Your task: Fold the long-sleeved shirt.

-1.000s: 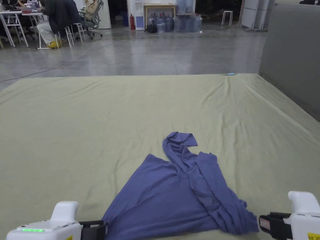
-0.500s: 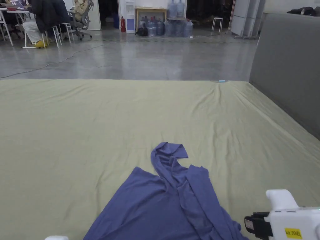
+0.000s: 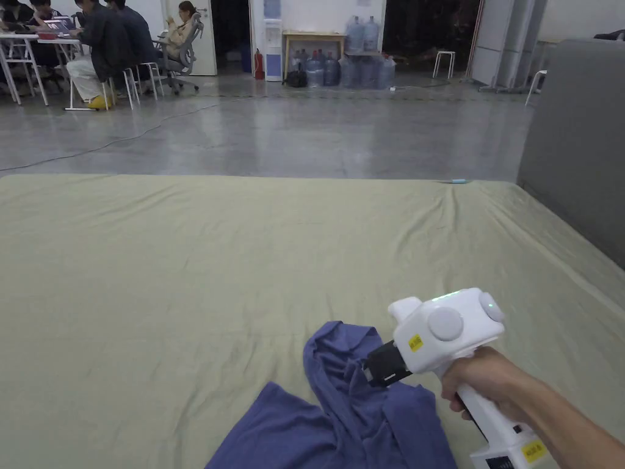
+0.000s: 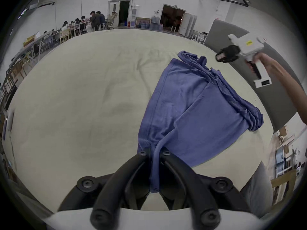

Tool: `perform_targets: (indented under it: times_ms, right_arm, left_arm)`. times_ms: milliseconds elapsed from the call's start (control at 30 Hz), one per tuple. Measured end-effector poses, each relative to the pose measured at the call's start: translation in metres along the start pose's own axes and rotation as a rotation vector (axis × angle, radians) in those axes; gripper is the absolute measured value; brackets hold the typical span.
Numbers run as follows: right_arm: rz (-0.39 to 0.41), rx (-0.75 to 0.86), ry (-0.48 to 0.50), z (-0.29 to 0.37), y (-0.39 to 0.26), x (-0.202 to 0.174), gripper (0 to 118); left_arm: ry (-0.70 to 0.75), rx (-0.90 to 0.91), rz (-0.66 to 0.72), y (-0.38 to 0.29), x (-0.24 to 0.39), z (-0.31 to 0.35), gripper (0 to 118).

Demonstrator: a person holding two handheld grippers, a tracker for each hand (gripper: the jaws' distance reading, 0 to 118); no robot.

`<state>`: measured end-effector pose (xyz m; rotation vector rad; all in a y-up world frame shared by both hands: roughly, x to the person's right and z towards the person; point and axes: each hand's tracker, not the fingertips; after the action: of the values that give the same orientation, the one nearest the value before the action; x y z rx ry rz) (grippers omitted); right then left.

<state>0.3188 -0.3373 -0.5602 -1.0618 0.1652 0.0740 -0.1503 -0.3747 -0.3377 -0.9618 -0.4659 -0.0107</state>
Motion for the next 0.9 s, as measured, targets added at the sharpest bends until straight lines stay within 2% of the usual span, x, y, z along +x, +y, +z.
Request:
perform_targets:
  times_ms: [67, 167, 200, 267, 300, 333, 400, 467, 567, 700, 900]
  right_arm:
    - [0.018, -0.014, 0.014, -0.022, 0.008, -0.004, 91]
    - [0.081, -0.13, 0.017, -0.052, 0.011, -0.016, 89]
    - [0.111, -0.171, 0.025, -0.06, 0.008, -0.022, 76]
    - [0.187, -0.196, -0.038, -0.068, 0.0, -0.032, 63]
    - [0.142, -0.152, -0.019, -0.058, 0.0, -0.03, 42]
    - [0.101, -0.148, -0.013, -0.053, -0.001, -0.028, 0]
    - [0.095, -0.085, -0.081, -0.033, -0.002, -0.022, 0]
    - [0.071, -0.084, -0.054, -0.013, -0.002, -0.013, 0]
    - [0.016, 0.043, -0.07, 0.039, 0.002, 0.002, 0]
    - [-0.096, 0.196, -0.103, 0.123, 0.021, 0.034, 0]
    - [-0.157, 0.369, -0.224, 0.248, 0.058, 0.074, 0]
  left_arm:
    - [0.0, 0.0, 0.004, 0.003, 0.001, 0.0, 1]
    - [0.003, 0.0, 0.007, 0.011, 0.008, 0.002, 1]
    - [0.002, -0.002, 0.008, 0.011, 0.009, 0.002, 1]
    - [0.004, -0.004, 0.006, 0.013, 0.009, 0.002, 1]
    - [0.007, -0.008, -0.001, 0.014, 0.01, 0.003, 1]
    - [0.013, -0.005, -0.008, 0.014, 0.011, 0.004, 1]
    - [0.017, 0.009, -0.02, 0.02, 0.009, 0.008, 1]
    - [0.033, 0.042, -0.024, 0.032, 0.01, 0.012, 1]
    - [0.025, 0.148, -0.016, 0.068, 0.009, 0.026, 1]
    - [0.048, 0.298, -0.072, 0.153, 0.014, 0.05, 1]
    - [0.071, 0.48, -0.151, 0.292, 0.041, 0.098, 1]
